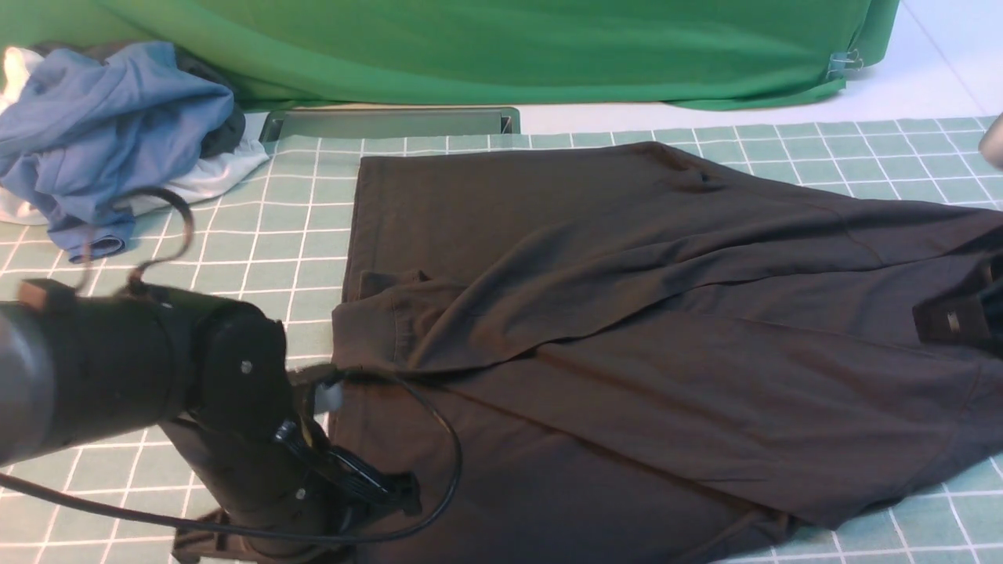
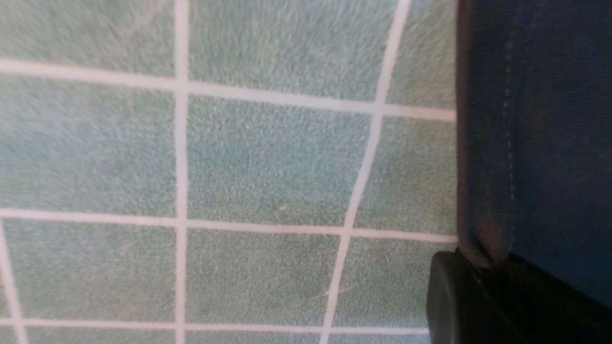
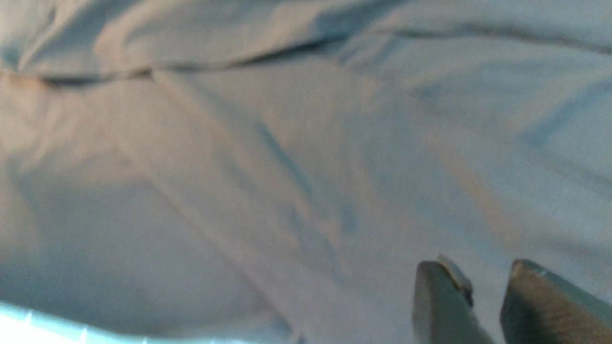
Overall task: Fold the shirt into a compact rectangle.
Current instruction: 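Grasp the near edge of the shirt at its hem and shoulder corners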
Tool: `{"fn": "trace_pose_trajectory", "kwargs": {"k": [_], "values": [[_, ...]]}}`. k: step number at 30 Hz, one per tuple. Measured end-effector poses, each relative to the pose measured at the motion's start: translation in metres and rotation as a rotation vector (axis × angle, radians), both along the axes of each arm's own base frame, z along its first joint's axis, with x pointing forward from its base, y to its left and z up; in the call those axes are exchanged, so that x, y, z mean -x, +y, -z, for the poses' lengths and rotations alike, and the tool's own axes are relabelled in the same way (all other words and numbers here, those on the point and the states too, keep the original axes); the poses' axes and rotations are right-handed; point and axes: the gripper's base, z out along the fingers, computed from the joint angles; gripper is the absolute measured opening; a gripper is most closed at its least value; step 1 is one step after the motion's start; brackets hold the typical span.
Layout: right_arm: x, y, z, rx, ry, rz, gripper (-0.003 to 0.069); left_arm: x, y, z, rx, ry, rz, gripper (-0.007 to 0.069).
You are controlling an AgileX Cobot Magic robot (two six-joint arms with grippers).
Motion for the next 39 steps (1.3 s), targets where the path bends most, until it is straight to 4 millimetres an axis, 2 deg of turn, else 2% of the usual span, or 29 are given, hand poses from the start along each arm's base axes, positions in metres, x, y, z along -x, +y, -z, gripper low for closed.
{"fn": "trace_pose_trajectory", "kwargs": {"k": [1,2,4,7,10,13,19,26,28,33,36,39], "values": [[0.001,0.000,0.001,0.005,0.015,-0.007,0.0147,0.000,0.001,-0.002,-0.001,-0.006,0.004,0.0022],[0.005,0.000,0.003,0.013,0.060,-0.023,0.0079,0.002,0.002,-0.006,-0.003,-0.011,0.017,0.0022],[0.010,0.000,0.006,0.013,0.112,-0.032,0.0043,0.003,0.002,-0.007,-0.006,-0.007,0.040,0.0022],[0.014,0.003,0.016,0.005,0.165,-0.019,0.0032,0.004,0.003,-0.007,-0.018,-0.002,0.062,0.0021],[0.021,0.013,0.039,0.017,0.223,-0.057,0.0041,0.005,0.006,-0.007,-0.044,0.009,0.096,0.0022],[0.021,0.029,0.063,0.087,0.251,-0.143,0.0097,0.006,0.010,-0.007,-0.073,0.035,0.123,0.0022],[0.022,0.065,0.096,0.327,0.290,-0.394,0.0289,0.000,0.028,-0.007,-0.089,0.061,0.070,0.0022],[0.025,0.095,0.123,0.503,0.295,-0.605,0.0329,0.000,0.031,-0.007,-0.094,0.069,0.085,0.0022],[0.026,0.099,0.129,0.538,0.302,-0.644,0.0365,0.000,0.031,-0.007,-0.095,0.069,0.088,0.0022],[0.021,0.104,0.138,0.584,0.276,-0.685,0.0538,-0.001,0.031,-0.007,-0.095,0.065,0.095,0.0022],[0.017,0.105,0.139,0.595,0.235,-0.696,0.0574,-0.001,0.032,-0.007,-0.097,0.064,0.098,0.0022],[0.016,0.104,0.140,0.617,0.223,-0.707,0.0566,-0.001,0.032,-0.007,-0.099,0.063,0.100,0.0022]]}}
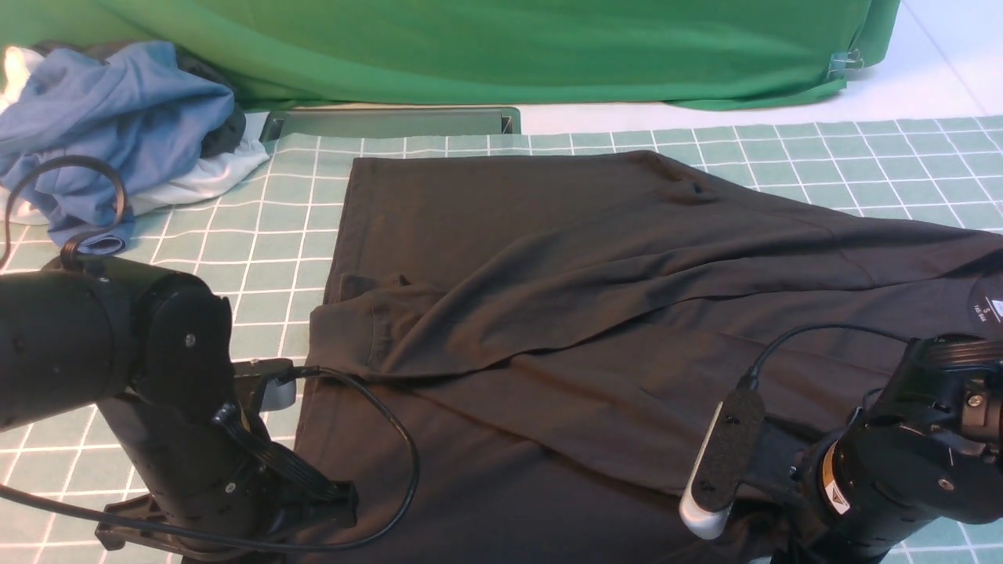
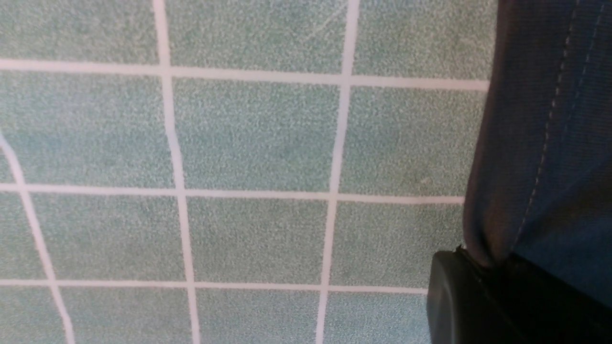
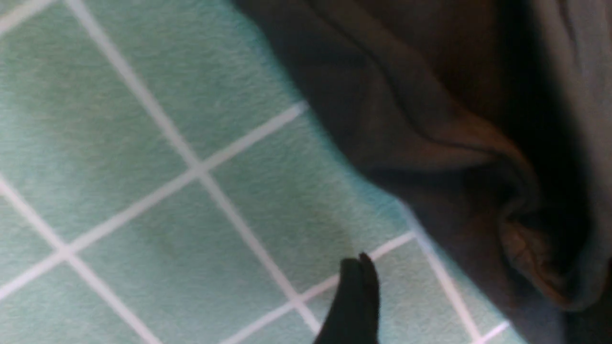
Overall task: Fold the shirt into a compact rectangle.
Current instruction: 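Grasp the near edge of the shirt at its hem and shoulder corners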
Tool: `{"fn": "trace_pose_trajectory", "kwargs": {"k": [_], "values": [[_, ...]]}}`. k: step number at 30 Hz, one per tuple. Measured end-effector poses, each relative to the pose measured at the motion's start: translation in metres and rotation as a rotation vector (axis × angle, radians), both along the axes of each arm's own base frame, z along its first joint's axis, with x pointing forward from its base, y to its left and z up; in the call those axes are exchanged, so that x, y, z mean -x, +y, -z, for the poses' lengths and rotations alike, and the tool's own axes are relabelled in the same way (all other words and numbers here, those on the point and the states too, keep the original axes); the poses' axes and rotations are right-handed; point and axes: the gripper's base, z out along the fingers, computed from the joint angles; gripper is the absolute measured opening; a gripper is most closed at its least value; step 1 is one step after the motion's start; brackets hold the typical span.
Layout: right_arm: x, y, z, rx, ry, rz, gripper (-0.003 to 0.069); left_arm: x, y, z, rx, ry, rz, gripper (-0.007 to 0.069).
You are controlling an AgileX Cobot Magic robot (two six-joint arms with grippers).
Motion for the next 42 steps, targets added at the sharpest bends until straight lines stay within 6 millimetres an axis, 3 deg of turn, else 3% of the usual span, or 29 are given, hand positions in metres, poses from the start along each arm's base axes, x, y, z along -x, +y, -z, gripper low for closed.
{"fn": "trace_pose_trajectory", "kwargs": {"k": [12,21,25,28,32,38,42], "values": [[-0.009,0.002,-0.022,0.077,0.029,0.057,0.0554,0.000,0.001,0.000,-0.005,-0.002,0.005,0.0022],[-0.016,0.009,-0.004,0.074,0.038,0.037,0.0511,0.000,0.001,0.000,-0.006,-0.003,0.007,0.0022],[-0.019,0.010,0.006,0.106,0.061,0.027,0.0442,-0.001,0.001,0.000,-0.005,-0.015,0.009,0.0022],[-0.019,0.010,0.007,0.105,0.066,0.023,0.0343,-0.003,0.001,0.000,-0.014,-0.028,0.019,0.0022],[-0.021,0.010,0.008,0.113,0.055,0.000,0.0105,-0.008,0.001,-0.007,-0.028,-0.052,0.026,0.0022],[-0.014,0.006,-0.003,0.136,0.068,0.054,0.0080,-0.003,0.004,-0.028,-0.011,-0.102,0.014,0.0022],[0.004,0.001,-0.016,0.119,0.079,0.092,0.0076,0.006,0.005,-0.037,0.003,-0.076,-0.006,0.0022]]}}
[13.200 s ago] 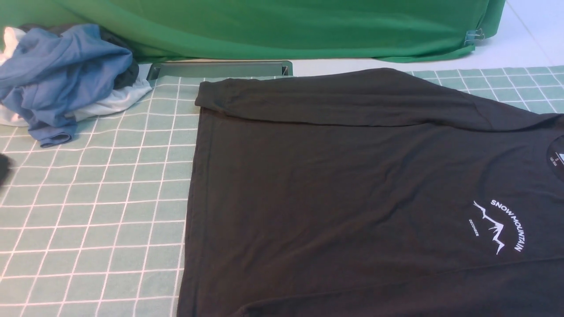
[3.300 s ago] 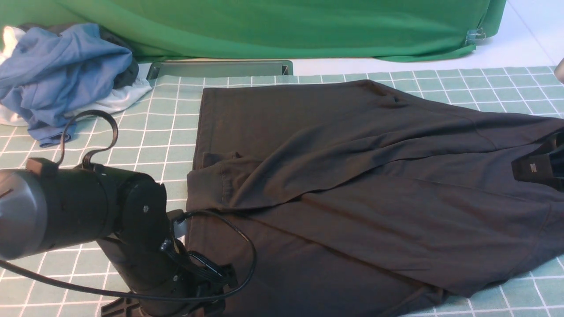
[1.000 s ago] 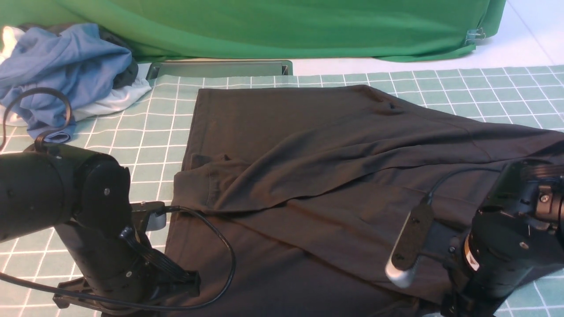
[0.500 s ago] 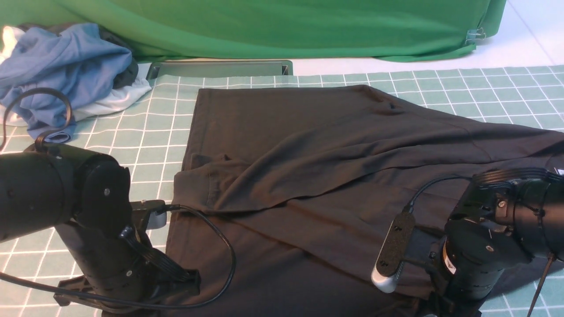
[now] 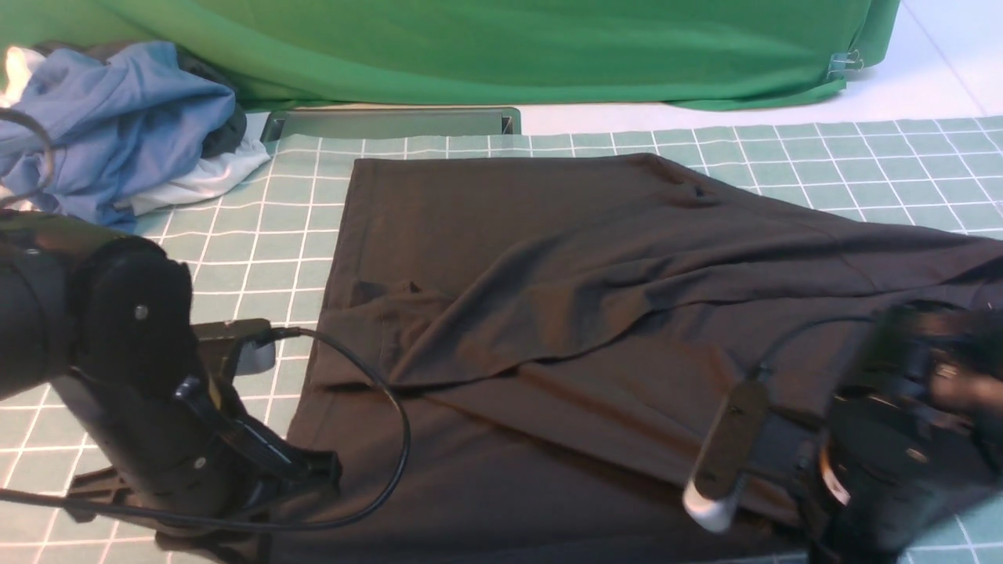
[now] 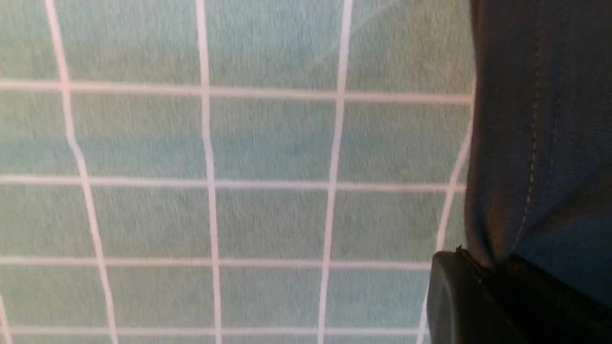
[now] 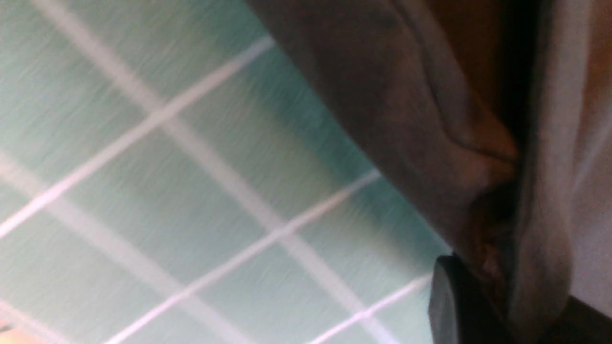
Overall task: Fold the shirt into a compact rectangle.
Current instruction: 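Grasp the near edge of the shirt at its hem and shoulder corners, then fold the black garment in half by bringing its near edge over to the far edge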
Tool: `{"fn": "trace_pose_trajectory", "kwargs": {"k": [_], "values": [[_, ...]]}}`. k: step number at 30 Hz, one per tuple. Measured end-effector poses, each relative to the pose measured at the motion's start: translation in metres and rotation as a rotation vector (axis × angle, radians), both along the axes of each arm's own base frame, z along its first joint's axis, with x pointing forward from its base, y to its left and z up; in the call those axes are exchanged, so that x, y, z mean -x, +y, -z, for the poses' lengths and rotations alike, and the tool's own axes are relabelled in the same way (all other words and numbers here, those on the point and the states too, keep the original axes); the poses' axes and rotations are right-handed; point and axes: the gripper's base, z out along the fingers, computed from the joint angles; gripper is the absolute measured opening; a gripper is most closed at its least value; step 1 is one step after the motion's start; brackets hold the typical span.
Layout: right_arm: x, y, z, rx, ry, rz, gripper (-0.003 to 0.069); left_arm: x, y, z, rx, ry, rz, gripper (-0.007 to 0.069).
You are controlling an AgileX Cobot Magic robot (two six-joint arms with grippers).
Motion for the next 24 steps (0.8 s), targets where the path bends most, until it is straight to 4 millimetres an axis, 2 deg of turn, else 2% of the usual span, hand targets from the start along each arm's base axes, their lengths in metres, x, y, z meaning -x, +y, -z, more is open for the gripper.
{"fn": "trace_pose_trajectory", "kwargs": {"k": [1,6,10,18,24], "values": [[0.013,-0.004,-0.004,-0.024,0.016,0.027,0.0072,0.005,0.001,-0.003,-0.001,0.021,-0.007,0.0022],[0.047,-0.005,-0.013,-0.117,0.025,0.050,0.0072,0.014,0.004,-0.013,0.001,0.041,-0.023,0.0022],[0.056,-0.005,-0.027,-0.191,-0.029,0.046,0.0072,0.019,0.006,-0.020,0.016,0.016,-0.031,0.0022],[0.054,-0.003,-0.033,-0.208,-0.049,0.055,0.0072,0.019,0.004,-0.025,0.043,0.008,-0.071,0.0022],[0.031,0.008,-0.056,-0.170,-0.033,0.110,0.0071,-0.010,0.011,-0.053,0.085,-0.089,-0.156,0.0022]]}}
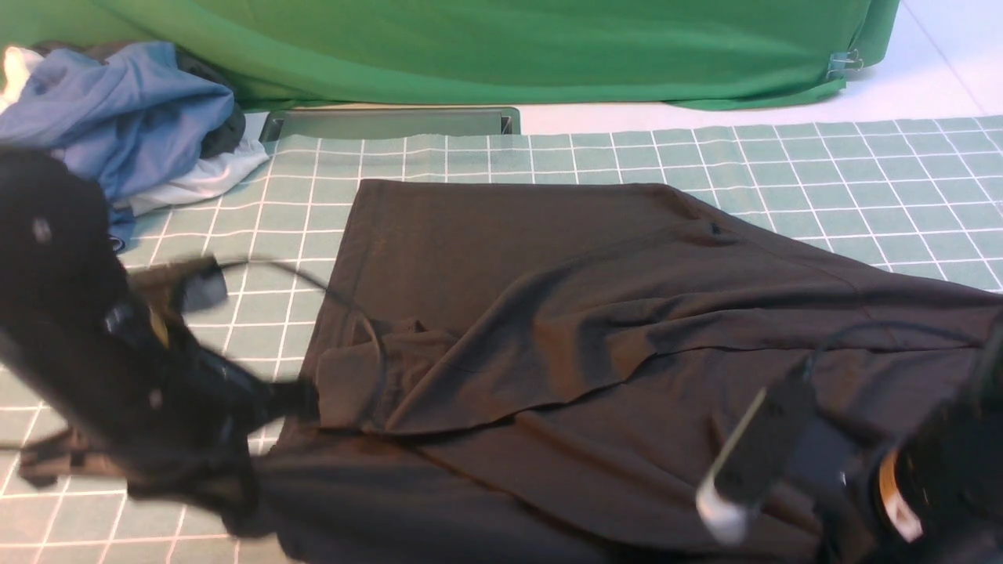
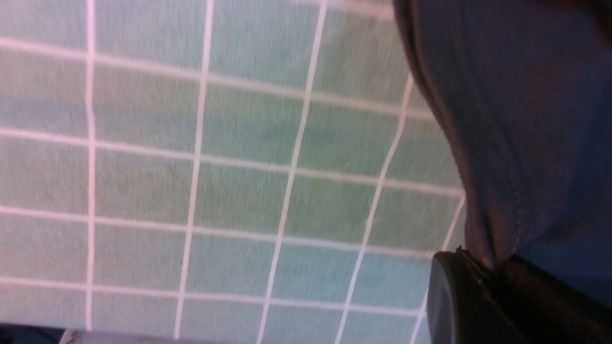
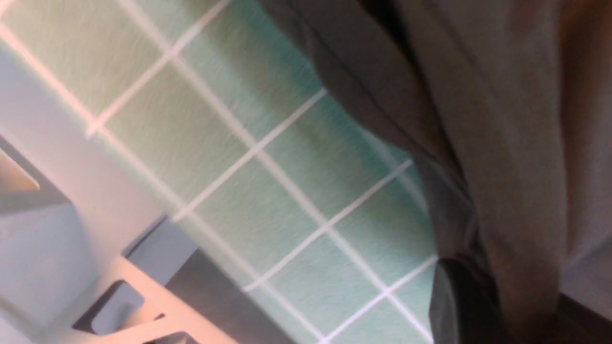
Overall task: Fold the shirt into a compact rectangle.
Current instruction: 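Fold the black garment in half by bringing its near edge over to the far edge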
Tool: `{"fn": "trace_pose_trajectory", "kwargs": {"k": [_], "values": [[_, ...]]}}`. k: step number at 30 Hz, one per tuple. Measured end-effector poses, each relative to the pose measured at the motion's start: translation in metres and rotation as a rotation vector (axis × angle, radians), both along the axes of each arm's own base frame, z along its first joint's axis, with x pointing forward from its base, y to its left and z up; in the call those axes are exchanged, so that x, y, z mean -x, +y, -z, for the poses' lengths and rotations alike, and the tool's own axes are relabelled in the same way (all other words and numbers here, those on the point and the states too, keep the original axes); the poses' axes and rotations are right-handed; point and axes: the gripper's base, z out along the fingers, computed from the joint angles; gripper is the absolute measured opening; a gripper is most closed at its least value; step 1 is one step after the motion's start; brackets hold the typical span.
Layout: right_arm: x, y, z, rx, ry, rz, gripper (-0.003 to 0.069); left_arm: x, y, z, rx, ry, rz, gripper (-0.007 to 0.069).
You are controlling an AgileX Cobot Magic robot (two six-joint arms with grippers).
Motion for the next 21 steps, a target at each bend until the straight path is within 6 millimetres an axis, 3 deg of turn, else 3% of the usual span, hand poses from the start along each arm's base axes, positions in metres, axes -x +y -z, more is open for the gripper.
{"fn": "trace_pose_trajectory", "kwargs": {"k": [4,5,8,14,21], "values": [[-0.027,-0.005,-0.011,-0.023,-0.029,0.074,0.0071,-0.019,0.010,0.000,0.012,-0.032,-0.069,0.0022],[-0.045,-0.009,-0.016,-0.051,-0.068,0.098,0.0071,-0.034,0.014,0.005,0.039,-0.057,-0.115,0.0022],[-0.076,-0.019,-0.016,-0.081,-0.124,0.146,0.0071,-0.059,0.018,0.010,0.105,-0.109,-0.157,0.0022],[-0.139,-0.037,-0.006,-0.102,-0.192,0.236,0.0071,-0.116,0.025,0.016,0.233,-0.213,-0.207,0.0022],[-0.202,-0.037,0.002,-0.146,-0.288,0.282,0.0071,-0.180,0.043,0.033,0.271,-0.277,-0.257,0.0022]]}}
